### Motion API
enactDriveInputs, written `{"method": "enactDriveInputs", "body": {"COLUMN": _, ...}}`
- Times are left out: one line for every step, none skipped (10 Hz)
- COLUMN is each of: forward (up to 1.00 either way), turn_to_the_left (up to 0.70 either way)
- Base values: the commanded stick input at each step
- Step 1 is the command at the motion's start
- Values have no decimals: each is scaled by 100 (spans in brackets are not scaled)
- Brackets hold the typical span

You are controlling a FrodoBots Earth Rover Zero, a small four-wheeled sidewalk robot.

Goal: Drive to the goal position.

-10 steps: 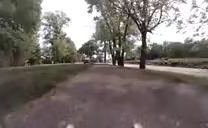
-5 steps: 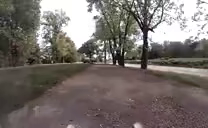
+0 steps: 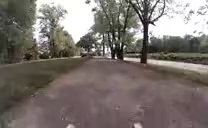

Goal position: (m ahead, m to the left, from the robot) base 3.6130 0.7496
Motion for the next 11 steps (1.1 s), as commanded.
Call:
{"method": "enactDriveInputs", "body": {"forward": 100, "turn_to_the_left": 0}}
{"method": "enactDriveInputs", "body": {"forward": 100, "turn_to_the_left": 0}}
{"method": "enactDriveInputs", "body": {"forward": 100, "turn_to_the_left": 0}}
{"method": "enactDriveInputs", "body": {"forward": 100, "turn_to_the_left": 0}}
{"method": "enactDriveInputs", "body": {"forward": 100, "turn_to_the_left": 0}}
{"method": "enactDriveInputs", "body": {"forward": 100, "turn_to_the_left": 0}}
{"method": "enactDriveInputs", "body": {"forward": 100, "turn_to_the_left": 0}}
{"method": "enactDriveInputs", "body": {"forward": 100, "turn_to_the_left": 0}}
{"method": "enactDriveInputs", "body": {"forward": 100, "turn_to_the_left": 0}}
{"method": "enactDriveInputs", "body": {"forward": 100, "turn_to_the_left": 0}}
{"method": "enactDriveInputs", "body": {"forward": 100, "turn_to_the_left": 0}}
